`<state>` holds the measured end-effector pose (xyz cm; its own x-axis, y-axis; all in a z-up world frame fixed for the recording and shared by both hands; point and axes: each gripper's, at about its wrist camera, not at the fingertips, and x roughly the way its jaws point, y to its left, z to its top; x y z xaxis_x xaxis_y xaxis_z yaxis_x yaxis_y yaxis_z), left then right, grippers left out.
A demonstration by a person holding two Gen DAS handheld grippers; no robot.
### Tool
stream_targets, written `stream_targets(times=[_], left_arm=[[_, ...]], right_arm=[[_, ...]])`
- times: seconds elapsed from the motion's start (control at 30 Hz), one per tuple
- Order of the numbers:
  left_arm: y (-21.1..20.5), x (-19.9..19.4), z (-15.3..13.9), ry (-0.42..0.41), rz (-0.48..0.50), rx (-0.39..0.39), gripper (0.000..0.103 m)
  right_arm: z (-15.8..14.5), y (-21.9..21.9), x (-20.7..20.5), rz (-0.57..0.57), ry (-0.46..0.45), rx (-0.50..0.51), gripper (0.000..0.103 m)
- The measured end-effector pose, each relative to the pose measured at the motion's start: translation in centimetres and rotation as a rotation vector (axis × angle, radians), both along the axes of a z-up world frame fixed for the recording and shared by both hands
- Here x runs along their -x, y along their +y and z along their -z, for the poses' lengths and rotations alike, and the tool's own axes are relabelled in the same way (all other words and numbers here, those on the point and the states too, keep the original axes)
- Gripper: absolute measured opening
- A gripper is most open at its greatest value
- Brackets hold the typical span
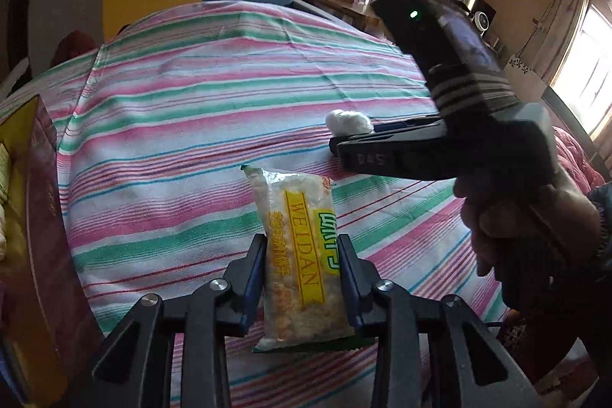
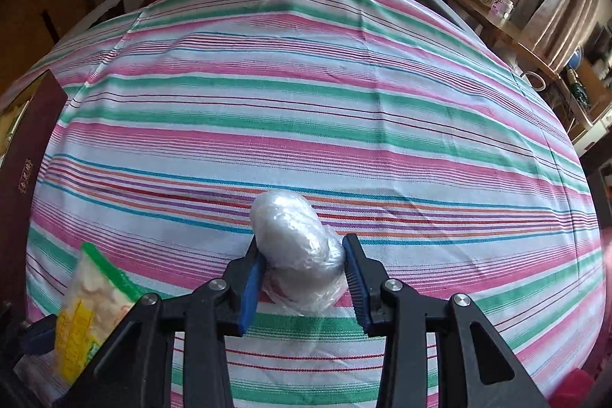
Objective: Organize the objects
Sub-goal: 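Hold the Weidan bag with the left gripper while the right grasps the white plastic ball, then lower the Weidan bag into the tray and open the left gripper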
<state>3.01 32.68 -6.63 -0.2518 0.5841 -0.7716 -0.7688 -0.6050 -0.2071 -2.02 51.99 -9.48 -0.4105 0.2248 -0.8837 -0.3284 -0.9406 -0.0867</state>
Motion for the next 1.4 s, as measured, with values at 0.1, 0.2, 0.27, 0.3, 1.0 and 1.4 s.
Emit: stream_targets(times=[0.1,0.2,0.27,0.3,1.0,1.4], left_arm=[[-0.9,-0.5,-1.6,0.032,-0.008,-0.005,0.035],[-2.2,-1.0,-3.1,0.066,-0.032,-0.013,0.035],[-3.2,-1.0,-4.1,0.084,-0.050,-0.025,0.036],[-3.7,-1.0,-4.5,0.090,-0.060,-0.028,0.036],[-14.7,1.8,-7.5,0.104,-0.313,-0.082,0.035],[-25.3,5.7,-7.0,-0.046,-0.520,-0.225,0.035]], right_arm=[[0.2,-0.2,0.2,-0.004,-0.007,-0.005,0.040],[0.4,-0.5,0.5,-0.016,-0.017,-0.012,0.040],[0.3,-0.6,0.4,-0.015,-0.017,-0.005,0.040],[0.4,-0.5,0.4,-0.014,-0.017,0.001,0.040],[0.6,-0.1,0.0,-0.017,-0.012,0.011,0.040],[0.7,-0.5,-0.1,-0.037,-0.012,-0.025,0.040]])
